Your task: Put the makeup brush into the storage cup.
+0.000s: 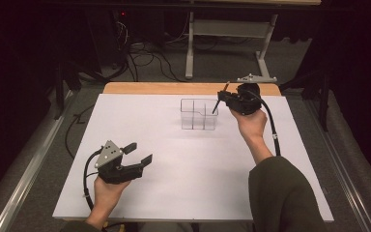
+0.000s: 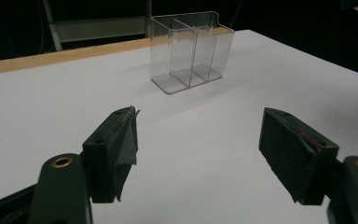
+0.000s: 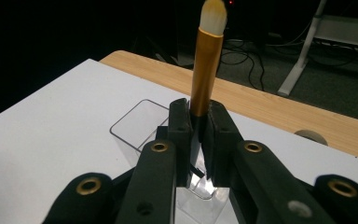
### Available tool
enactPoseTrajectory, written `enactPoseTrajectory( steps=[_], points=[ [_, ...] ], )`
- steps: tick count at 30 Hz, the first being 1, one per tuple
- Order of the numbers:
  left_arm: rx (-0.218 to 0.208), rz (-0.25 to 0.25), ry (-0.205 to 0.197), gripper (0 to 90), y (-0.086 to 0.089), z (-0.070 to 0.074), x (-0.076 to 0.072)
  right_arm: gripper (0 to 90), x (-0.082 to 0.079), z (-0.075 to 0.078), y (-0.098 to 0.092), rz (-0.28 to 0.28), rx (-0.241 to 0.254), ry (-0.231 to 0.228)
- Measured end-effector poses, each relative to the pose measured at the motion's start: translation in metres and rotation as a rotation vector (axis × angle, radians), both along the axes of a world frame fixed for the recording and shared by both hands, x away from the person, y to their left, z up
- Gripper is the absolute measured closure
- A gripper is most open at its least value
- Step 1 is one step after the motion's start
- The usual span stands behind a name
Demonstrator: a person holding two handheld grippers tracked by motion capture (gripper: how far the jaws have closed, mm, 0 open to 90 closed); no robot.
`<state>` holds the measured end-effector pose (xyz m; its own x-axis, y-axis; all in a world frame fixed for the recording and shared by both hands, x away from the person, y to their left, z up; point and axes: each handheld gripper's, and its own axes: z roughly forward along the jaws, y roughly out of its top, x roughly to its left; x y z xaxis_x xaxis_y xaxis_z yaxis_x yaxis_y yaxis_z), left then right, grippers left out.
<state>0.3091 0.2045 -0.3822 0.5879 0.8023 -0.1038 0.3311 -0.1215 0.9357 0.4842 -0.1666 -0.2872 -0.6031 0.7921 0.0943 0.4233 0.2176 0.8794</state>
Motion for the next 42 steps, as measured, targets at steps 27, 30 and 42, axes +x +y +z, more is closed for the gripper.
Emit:
enactPoseTrajectory(
  steps=[27, 30, 42],
  points=[
    [0.000, -0.003, 0.001, 28.4, 0.001, 0.001, 0.000, 84.2, 0.013, -0.021, 0.017, -0.018, -0.021, 0.029],
    [0.000, -0.002, 0.000, 28.4, 0.000, 0.000, 0.000, 84.1, 0.013, -0.022, 0.019, -0.015, -0.020, 0.034],
    [0.000, -0.002, 0.002, 28.4, 0.001, 0.000, 0.000, 83.9, 0.015, -0.027, 0.023, -0.006, -0.034, 0.048]
  ],
)
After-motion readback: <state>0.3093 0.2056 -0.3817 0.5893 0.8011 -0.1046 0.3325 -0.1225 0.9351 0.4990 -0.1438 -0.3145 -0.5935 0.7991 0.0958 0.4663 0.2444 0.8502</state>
